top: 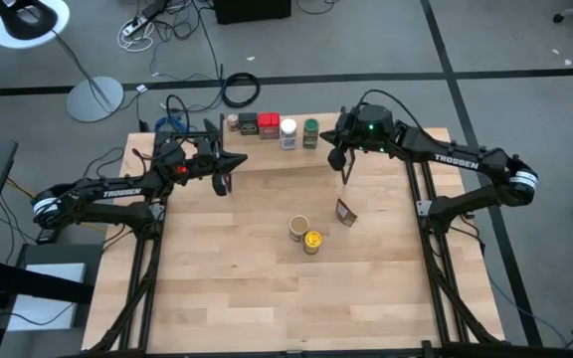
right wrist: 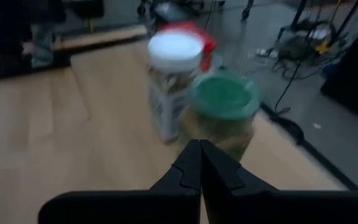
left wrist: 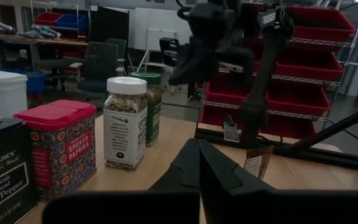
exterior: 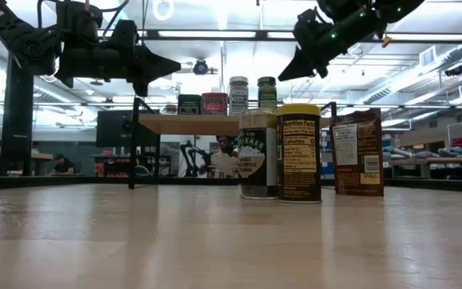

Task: Shelf spices
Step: Put the green seasoning bottle on the shelf, then adjust the white seasoning bottle on the shelf

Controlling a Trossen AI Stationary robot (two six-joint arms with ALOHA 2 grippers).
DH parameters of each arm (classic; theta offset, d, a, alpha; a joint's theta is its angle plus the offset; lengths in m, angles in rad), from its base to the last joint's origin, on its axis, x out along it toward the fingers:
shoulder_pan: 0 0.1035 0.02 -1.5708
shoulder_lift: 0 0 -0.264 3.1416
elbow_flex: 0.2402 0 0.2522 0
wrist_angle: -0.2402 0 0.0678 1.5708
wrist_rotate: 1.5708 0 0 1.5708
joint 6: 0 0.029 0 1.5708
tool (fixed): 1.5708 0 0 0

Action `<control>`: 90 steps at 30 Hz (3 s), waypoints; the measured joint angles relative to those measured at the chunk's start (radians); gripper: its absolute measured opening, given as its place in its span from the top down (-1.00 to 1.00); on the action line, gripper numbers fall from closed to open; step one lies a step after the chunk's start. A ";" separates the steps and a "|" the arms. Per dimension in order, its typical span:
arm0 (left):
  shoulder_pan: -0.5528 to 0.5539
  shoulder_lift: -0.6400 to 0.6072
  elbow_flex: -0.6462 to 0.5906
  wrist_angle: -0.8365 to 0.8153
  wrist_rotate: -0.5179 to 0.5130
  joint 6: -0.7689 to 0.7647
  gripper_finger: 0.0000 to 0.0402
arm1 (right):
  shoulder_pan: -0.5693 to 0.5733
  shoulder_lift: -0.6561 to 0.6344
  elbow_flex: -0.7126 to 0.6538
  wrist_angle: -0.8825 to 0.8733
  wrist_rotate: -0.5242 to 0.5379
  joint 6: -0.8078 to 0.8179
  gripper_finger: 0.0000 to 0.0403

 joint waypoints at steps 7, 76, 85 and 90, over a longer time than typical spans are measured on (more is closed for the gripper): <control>0.000 0.000 0.000 0.003 0.000 0.002 1.00 | 0.025 0.008 0.000 -0.067 0.017 0.000 1.00; 0.000 0.000 0.000 -0.003 -0.001 0.002 1.00 | -0.060 0.236 0.000 0.169 0.042 -0.135 1.00; 0.000 0.000 0.000 -0.003 -0.001 0.002 1.00 | -0.064 0.236 0.000 0.176 0.019 -0.142 1.00; 0.000 0.000 0.019 -0.005 0.016 -0.015 1.00 | -0.023 0.236 0.000 0.212 -0.001 -0.156 1.00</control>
